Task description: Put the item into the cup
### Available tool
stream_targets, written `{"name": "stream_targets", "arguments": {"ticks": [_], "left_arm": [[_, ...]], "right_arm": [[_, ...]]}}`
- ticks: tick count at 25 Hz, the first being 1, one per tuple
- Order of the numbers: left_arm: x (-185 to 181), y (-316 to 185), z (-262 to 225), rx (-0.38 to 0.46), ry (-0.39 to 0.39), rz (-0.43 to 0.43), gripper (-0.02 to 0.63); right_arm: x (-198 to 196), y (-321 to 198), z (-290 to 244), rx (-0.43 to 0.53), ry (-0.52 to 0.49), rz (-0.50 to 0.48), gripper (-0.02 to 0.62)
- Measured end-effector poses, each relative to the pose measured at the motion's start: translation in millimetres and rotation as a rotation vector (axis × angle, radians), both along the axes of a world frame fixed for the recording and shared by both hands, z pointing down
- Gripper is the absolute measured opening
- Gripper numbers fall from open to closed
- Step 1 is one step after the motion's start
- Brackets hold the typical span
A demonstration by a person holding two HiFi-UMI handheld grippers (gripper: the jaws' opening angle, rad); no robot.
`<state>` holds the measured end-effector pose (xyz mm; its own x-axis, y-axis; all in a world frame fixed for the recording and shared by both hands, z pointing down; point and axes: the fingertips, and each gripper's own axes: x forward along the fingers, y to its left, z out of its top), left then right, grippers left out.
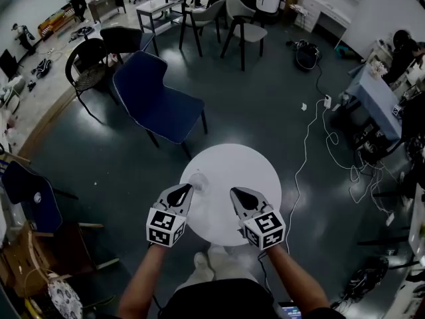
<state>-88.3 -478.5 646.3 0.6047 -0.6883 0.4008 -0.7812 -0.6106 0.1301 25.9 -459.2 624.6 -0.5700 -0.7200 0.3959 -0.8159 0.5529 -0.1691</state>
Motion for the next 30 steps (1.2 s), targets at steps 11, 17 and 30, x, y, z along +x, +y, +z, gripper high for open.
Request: {"name": "stream_targets", "arguments": {"ticks": [11, 17, 30], "left_arm": [[-18.0, 38.2, -74.6, 0.100, 0.031, -0.001, 0.023], [-35.5, 67.1, -105.6, 0.148, 0.063, -0.014, 0.023], [-63.9, 137.3, -143.6, 0.214, 0.112, -0.015, 0.018]], "right_arm": [[-14.8, 14.8, -63.3, 0.092, -0.008, 0.007, 0.015], [-34.2, 35.1, -94.5, 0.143, -0.017, -0.010, 0.015], [-57.6, 96.5, -134.8, 0.232, -0.023, 0.002, 0.015]]}}
